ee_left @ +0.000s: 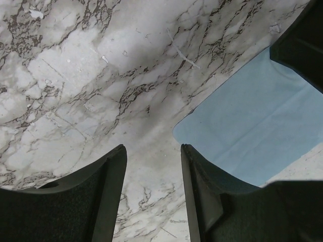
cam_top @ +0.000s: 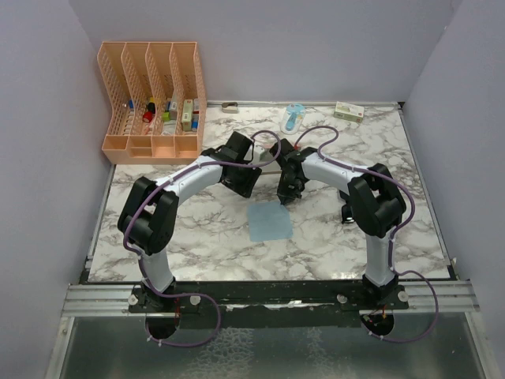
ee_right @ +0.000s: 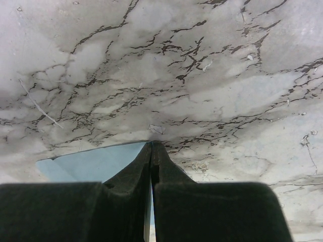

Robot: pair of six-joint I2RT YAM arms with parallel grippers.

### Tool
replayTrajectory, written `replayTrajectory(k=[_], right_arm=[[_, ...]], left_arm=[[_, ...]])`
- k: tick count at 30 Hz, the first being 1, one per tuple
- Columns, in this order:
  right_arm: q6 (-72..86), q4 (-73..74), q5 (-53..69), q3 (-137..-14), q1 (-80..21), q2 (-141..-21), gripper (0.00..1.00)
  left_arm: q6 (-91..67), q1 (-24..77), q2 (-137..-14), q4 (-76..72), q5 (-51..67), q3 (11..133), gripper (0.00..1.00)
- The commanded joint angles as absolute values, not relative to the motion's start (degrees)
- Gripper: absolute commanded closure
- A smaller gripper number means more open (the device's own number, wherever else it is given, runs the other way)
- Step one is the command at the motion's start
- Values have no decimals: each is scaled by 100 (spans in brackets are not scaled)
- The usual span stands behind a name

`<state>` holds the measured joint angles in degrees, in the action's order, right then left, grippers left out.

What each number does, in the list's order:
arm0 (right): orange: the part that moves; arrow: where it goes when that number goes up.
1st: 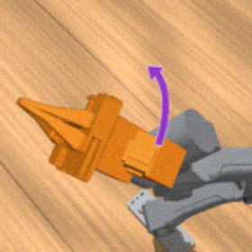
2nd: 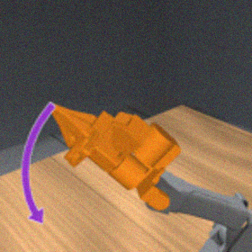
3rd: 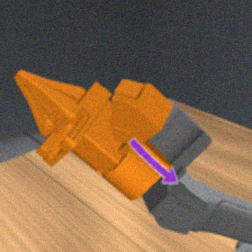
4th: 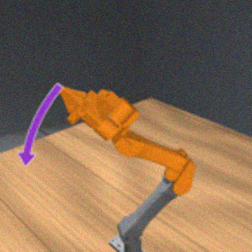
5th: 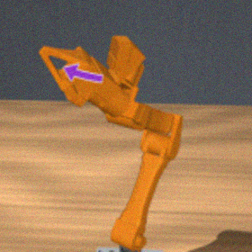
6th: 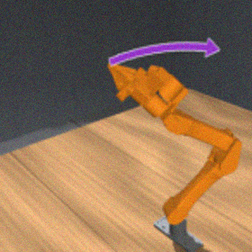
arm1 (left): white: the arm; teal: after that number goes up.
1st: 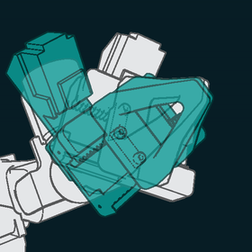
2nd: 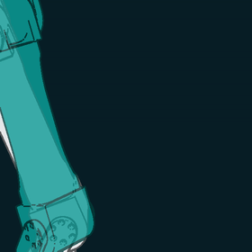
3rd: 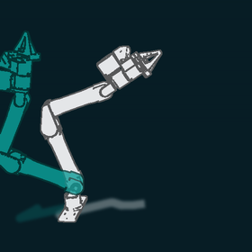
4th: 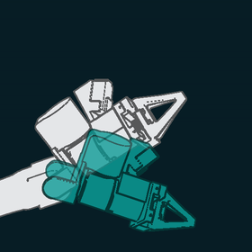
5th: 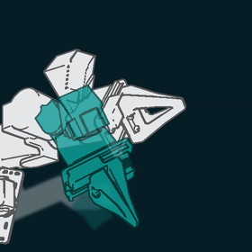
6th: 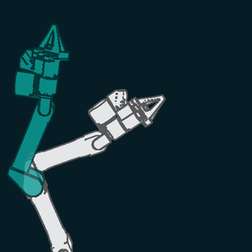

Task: Organize the sunglasses
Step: Fold the glasses cleaning cloth at the center of the board.

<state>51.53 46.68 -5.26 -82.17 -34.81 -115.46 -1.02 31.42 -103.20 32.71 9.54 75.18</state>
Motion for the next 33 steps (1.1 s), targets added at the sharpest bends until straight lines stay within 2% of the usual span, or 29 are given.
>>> replayTrajectory(k=[1,13,33], right_arm=[[5120,4695,-511,-7915,-3426,-11743,99],[5002,4436,-113,-7787,-3401,-11838,99],[4981,4338,89,-7791,-3401,-11935,99]], left_arm=[[-620,3218,-10237,3024,639,7247,51],[-791,3335,-9892,2331,1209,6558,50],[-756,3451,-10494,2502,926,6909,50]])
